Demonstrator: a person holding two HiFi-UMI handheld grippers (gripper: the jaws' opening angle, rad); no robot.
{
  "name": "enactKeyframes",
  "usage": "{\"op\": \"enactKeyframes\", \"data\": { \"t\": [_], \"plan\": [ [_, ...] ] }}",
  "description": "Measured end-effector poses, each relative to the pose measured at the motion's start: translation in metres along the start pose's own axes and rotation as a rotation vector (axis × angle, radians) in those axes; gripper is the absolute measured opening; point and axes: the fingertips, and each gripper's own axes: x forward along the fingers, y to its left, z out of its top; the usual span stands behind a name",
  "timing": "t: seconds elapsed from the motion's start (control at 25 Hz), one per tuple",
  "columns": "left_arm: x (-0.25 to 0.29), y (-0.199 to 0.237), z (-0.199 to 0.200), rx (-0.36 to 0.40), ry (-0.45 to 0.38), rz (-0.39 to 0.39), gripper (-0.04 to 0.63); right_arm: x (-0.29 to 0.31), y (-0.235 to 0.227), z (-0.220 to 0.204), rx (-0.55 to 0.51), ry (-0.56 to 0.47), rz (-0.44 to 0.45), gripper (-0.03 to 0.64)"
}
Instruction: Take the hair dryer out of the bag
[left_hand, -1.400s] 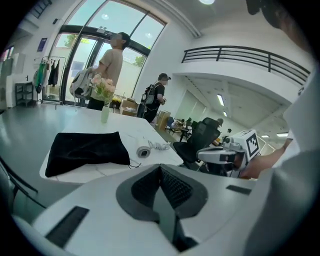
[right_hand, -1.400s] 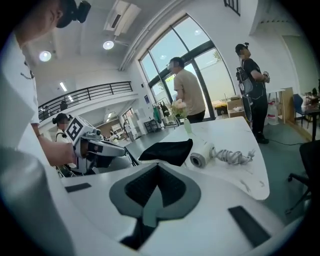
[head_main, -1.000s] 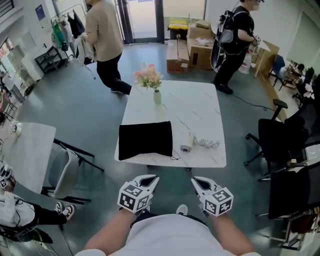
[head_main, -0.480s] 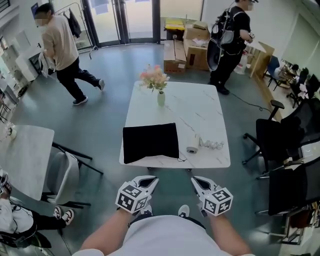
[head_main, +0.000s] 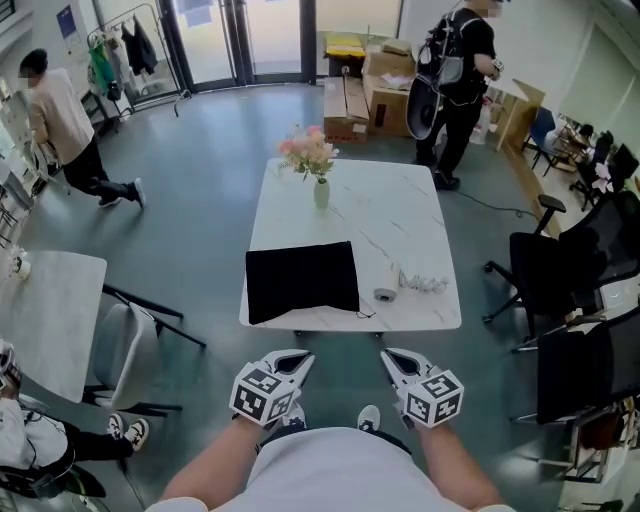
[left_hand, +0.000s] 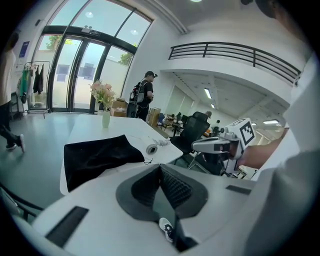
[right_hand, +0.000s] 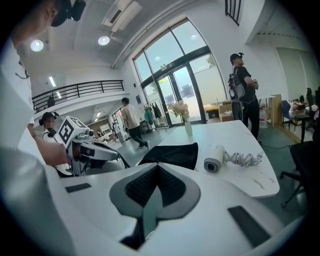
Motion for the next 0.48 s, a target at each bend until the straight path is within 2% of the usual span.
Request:
{"op": "enactKeyframes", "data": {
  "t": [0.48],
  "plan": [
    [-0.0033, -0.0035, -0.002, 0.0, 0.002, 0.006, 0.015, -0.0044, 0.0045, -0.0008, -0.017, 0.009, 0.008, 0.015]
  ]
}}
